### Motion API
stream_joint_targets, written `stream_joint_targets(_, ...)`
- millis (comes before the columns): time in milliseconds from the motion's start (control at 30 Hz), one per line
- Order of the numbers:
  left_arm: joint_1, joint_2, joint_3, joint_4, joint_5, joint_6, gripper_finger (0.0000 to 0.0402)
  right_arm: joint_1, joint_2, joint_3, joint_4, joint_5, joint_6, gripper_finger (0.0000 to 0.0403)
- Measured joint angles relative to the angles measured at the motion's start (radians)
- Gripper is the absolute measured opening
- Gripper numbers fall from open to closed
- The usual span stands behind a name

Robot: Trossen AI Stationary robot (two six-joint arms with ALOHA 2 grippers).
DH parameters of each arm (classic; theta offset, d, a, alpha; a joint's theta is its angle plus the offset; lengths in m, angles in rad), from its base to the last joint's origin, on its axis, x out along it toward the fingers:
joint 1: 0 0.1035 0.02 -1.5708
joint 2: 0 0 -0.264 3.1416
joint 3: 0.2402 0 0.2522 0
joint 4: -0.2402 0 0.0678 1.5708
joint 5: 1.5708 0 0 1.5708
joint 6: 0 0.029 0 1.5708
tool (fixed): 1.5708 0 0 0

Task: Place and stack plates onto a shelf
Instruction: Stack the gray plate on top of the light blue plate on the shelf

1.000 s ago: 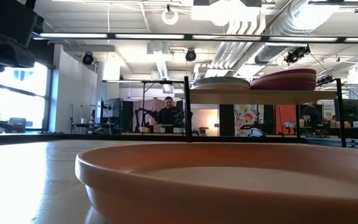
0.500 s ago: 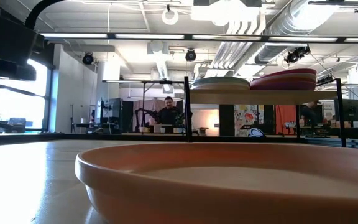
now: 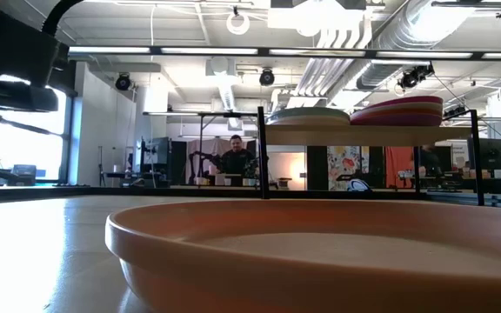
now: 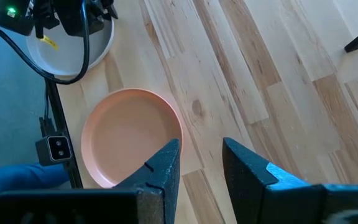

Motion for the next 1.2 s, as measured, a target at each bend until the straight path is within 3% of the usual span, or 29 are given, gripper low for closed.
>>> stream_joint_targets(400,0.037,-0.035,-0.003,-0.006,0.043,0.004,0.0002,0.0,0.0,0.0,0.0,0.018,0.0,0.0099)
stream_joint_targets(767,0.156,-0.247,-0.003,-0.124,-0.103,-0.065,0.0,-0.003,0.0,0.0,0.0,0.147,0.0,0.0099)
stream_joint_targets(1000,0.272,-0.396,-0.003,-0.164,-0.195,-0.069,0.0,-0.032,0.0,0.0,-0.001,0.185,0.0,0.0099)
stream_joint_targets(1200,0.381,-0.51,-0.002,-0.179,-0.298,-0.053,0.0,-0.079,0.001,0.0,-0.001,0.281,-0.003,0.0099)
